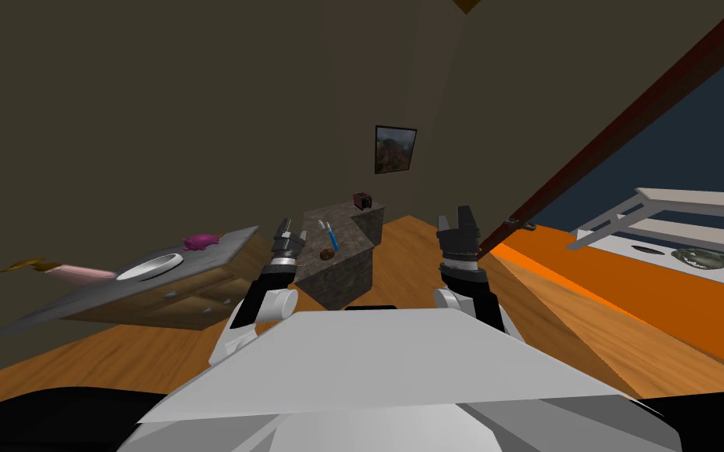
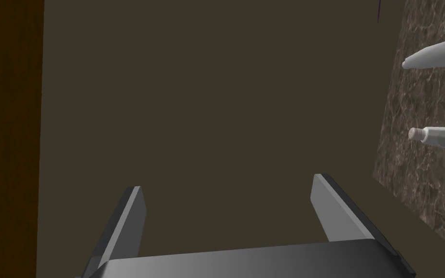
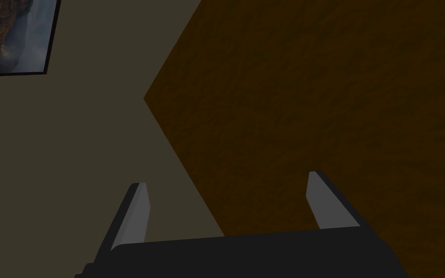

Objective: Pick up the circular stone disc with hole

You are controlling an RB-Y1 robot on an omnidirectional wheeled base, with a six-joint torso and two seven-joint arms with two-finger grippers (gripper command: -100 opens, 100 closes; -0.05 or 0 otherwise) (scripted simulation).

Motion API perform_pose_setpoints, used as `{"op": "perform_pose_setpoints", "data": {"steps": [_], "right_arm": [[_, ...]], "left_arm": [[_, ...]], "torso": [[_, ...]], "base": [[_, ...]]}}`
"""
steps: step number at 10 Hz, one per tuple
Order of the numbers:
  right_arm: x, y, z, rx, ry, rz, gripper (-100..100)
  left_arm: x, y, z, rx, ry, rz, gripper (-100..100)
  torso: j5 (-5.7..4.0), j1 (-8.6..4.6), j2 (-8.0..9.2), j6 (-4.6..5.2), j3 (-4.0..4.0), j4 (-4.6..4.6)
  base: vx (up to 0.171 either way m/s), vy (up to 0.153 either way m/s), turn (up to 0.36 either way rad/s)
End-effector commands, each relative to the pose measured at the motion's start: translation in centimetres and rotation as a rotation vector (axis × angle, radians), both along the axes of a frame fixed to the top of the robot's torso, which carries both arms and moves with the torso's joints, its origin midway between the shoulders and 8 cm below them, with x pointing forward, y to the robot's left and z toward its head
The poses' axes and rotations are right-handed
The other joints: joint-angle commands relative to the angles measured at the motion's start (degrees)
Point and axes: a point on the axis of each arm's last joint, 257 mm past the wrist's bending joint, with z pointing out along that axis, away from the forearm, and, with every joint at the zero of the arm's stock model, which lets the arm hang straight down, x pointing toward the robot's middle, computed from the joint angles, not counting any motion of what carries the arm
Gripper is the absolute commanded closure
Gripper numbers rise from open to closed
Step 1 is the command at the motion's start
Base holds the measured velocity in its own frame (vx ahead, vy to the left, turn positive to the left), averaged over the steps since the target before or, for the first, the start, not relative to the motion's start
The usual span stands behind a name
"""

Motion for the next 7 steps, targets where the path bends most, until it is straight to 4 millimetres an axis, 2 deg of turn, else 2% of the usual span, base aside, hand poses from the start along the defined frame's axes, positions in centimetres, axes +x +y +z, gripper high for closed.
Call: {"op": "perform_pose_setpoints", "data": {"steps": [1, 7], "right_arm": [[0.0, 0.0, 0.0, 0.000, 0.000, 0.000, 0], [0.0, 0.0, 0.0, 0.000, 0.000, 0.000, 0]], "left_arm": [[0.4, 0.5, -1.2, -0.007, 0.051, 0.008, -100], [1.2, 1.9, -4.1, -0.029, 0.186, 0.033, -100]], "torso": [[0.00, 0.00, 0.00, 0.00, 0.00, 0.00], [0.01, 0.06, 0.01, 0.00, 0.01, 0.01]], "base": [[0.025, -0.047, 0.033], [0.021, -0.033, 0.028]]}}
